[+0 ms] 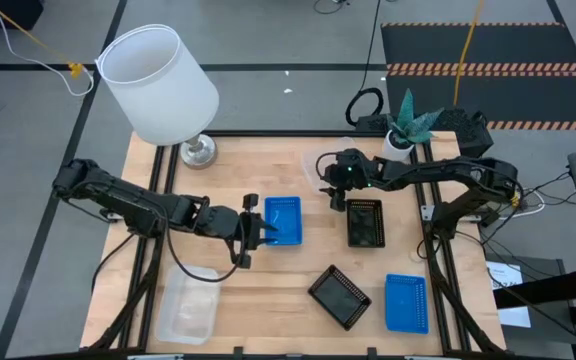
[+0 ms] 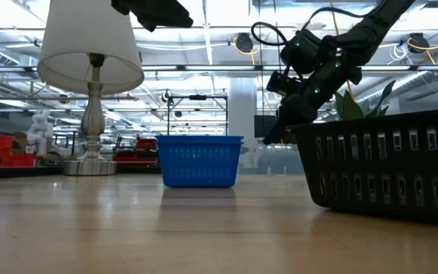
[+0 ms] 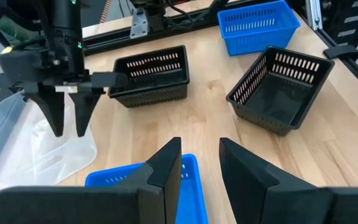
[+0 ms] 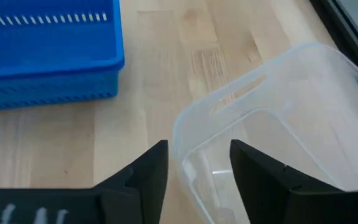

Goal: Stack baskets by color
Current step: Stack the top transparent bin on the bottom transparent bin

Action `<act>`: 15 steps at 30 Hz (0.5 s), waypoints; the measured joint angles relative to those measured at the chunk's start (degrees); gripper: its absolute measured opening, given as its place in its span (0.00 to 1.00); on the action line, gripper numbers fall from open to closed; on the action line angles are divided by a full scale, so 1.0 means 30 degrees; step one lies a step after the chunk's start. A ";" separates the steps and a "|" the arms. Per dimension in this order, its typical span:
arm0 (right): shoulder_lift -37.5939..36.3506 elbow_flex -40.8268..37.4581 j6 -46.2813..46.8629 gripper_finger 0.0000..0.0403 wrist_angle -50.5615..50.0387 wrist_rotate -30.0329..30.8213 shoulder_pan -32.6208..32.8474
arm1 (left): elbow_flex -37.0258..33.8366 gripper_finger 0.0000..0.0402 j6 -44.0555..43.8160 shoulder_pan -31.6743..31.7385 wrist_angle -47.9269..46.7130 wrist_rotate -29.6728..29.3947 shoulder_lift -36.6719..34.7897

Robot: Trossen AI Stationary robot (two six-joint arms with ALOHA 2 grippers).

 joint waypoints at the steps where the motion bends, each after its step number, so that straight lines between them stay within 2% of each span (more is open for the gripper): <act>1: 0.0095 0.0000 -0.0133 0.44 0.0005 0.0000 0.0000 | -0.0002 0.28 -0.0035 0.0000 0.0038 0.0000 0.0000; 4: 0.0253 0.0000 -0.0279 0.45 0.0014 -0.0001 0.0000 | -0.0004 0.28 -0.0094 0.0000 0.0106 -0.0001 0.0000; 7: 0.0367 0.0000 -0.0314 0.41 -0.0090 -0.0007 0.0000 | -0.0001 0.28 -0.0173 0.0000 0.0216 -0.0004 0.0000; 10: 0.0338 0.0000 -0.0616 0.31 -0.0160 -0.0109 0.0000 | 0.0002 0.28 -0.0200 0.0000 0.0280 -0.0007 0.0000; 15: 0.0306 0.0000 -0.1885 0.07 -0.0252 -0.0566 0.0064 | 0.0002 0.28 0.0235 0.0029 0.0579 -0.0548 0.0000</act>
